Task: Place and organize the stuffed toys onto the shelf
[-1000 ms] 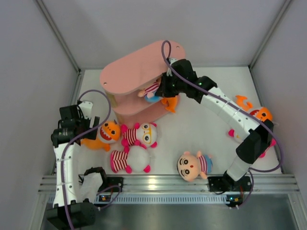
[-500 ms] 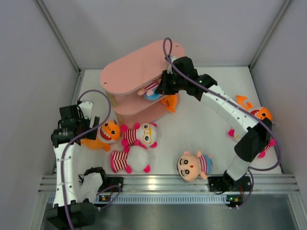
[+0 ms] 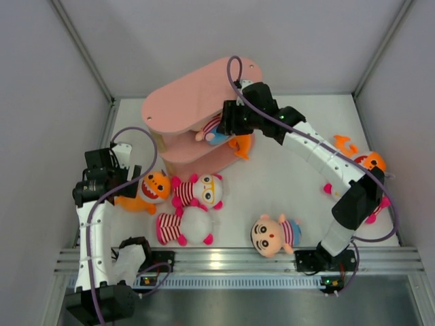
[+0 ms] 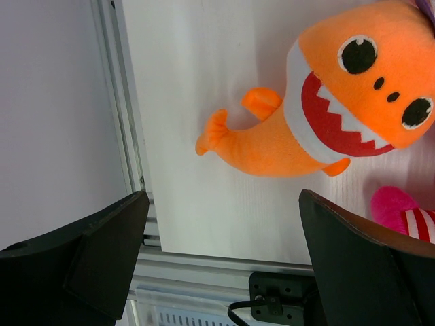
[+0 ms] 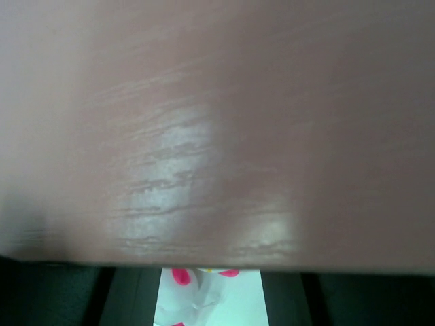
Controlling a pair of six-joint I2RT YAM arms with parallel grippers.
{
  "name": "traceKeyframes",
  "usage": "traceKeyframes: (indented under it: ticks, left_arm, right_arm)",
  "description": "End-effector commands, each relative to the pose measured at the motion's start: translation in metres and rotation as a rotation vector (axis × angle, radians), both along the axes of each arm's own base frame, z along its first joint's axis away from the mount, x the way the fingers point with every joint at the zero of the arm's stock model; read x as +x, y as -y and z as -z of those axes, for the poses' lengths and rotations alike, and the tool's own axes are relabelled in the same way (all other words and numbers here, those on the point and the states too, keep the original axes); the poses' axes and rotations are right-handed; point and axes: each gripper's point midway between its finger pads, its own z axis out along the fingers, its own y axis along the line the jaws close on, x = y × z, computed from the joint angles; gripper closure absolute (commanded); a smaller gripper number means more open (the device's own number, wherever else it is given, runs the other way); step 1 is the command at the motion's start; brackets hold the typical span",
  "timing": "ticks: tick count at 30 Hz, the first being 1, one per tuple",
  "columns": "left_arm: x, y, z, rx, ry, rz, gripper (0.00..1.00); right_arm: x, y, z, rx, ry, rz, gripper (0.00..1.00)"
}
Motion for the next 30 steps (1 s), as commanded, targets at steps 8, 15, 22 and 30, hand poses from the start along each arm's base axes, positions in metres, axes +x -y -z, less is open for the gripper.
traceKeyframes:
  ticks: [8,15,22,30]
  left_arm:
    - [0.006,-0.002,-0.009,0.017,0.036,0.005,0.02]
    - [0.008,0.004,-0.013,-0.009,0.059,0.021,0.02]
    - [0.004,0.005,-0.016,0.012,0.079,0.033,0.02]
    - [-0.002,0.006,-0.007,0.025,0.059,0.043,0.02]
  right_arm:
    - [-0.03,0.044,-0.063,-0.007,0.114,0.045,0.37]
    - [-0.106,0.155,-0.01,-0.193,-0.021,0.235,0.18]
    - [-0.195,0.232,0.119,-0.297,-0.433,0.531,0.17]
    - [-0.246,0.236,0.168,-0.174,-0.617,0.63,0.2]
